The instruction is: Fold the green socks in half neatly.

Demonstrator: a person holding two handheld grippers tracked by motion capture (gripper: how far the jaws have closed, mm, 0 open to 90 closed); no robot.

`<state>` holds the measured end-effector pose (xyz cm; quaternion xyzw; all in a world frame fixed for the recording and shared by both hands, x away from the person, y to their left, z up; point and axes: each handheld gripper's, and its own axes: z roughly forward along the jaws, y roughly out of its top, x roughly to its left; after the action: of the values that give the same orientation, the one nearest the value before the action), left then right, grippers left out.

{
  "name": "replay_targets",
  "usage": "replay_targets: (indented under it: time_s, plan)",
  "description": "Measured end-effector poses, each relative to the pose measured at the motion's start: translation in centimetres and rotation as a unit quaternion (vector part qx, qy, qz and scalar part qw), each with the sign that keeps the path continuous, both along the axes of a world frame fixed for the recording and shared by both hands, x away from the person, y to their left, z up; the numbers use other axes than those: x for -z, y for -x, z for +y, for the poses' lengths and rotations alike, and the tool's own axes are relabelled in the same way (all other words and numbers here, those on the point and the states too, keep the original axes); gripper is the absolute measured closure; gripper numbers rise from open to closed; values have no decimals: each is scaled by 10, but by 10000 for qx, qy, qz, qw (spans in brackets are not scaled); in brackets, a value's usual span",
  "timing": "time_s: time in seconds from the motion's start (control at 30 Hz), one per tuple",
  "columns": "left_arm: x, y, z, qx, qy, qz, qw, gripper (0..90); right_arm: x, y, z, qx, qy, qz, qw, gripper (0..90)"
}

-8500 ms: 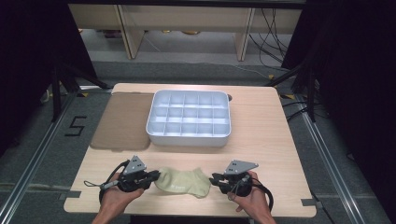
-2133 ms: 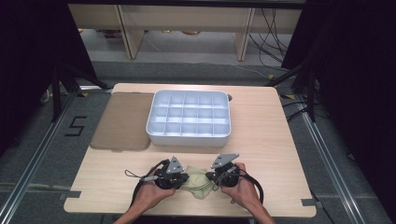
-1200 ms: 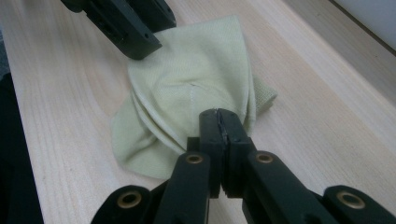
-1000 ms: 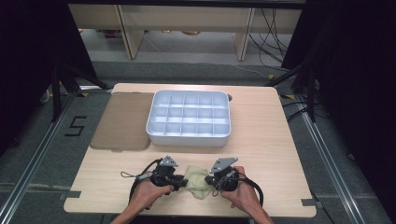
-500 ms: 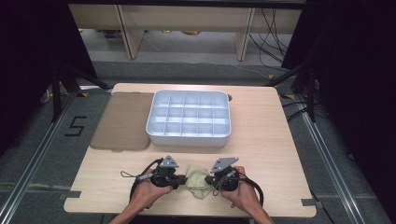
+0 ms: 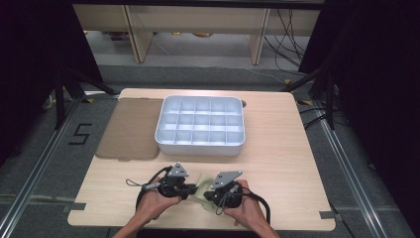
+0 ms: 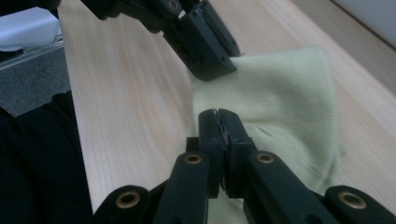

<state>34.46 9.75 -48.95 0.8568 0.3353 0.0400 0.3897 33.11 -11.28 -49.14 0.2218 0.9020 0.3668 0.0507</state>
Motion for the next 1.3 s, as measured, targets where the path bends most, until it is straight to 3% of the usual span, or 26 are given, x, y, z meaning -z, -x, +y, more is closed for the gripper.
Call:
replay_targets:
  time_s: [0.17,0.27,0.3,0.4,0.5,0.63,0.8,0.83,0.87,0.97,1.0,1.1,1.13,1.27,1.3]
  plan:
    - [-2,2,0,27,-24,-31,10000,839,9,-1,9,-78,138,92,9998,892]
    - [-4,4,-2,54,-72,-81,9999,839,11,-1,12,-80,222,-7,9997,894]
    - [-4,4,-3,22,-53,-101,9999,839,12,-1,12,-83,101,61,9999,895]
    - [-5,5,-3,34,-86,-145,9999,839,7,-3,6,-43,51,49,10000,894]
    - [-6,6,-4,76,-136,-178,9997,838,0,-11,-5,278,-149,-75,9995,894]
    - [-8,8,-8,100,-193,-256,9994,838,-6,-28,-16,601,-106,-299,9977,895]
    - [-10,11,-12,208,-294,-382,9986,838,3,-35,-20,740,109,-232,9969,895]
    - [-10,10,-12,232,-348,-443,9981,838,6,-36,-20,810,63,-302,9962,894]
    - [-10,11,-12,263,-339,-418,9982,838,3,-36,-22,810,117,-238,9964,894]
    - [-10,11,-11,149,-283,-406,9987,838,-2,-34,-26,817,-39,-325,9961,894]
    - [-11,11,-10,203,-353,-461,9981,837,-6,-33,-27,799,-82,-309,9963,894]
    - [-12,11,-9,149,-299,-439,9985,837,-13,-23,-32,725,-103,-204,9971,893]
    - [-12,11,-8,164,-308,-461,9983,837,-11,-19,-32,678,-191,-222,9973,893]
    - [-13,12,-9,147,-374,-506,9979,837,-8,-10,-37,607,-79,-5,9981,893]
    - [-13,12,-10,155,-311,-496,9982,837,-5,-10,-36,638,-113,-47,9979,893]
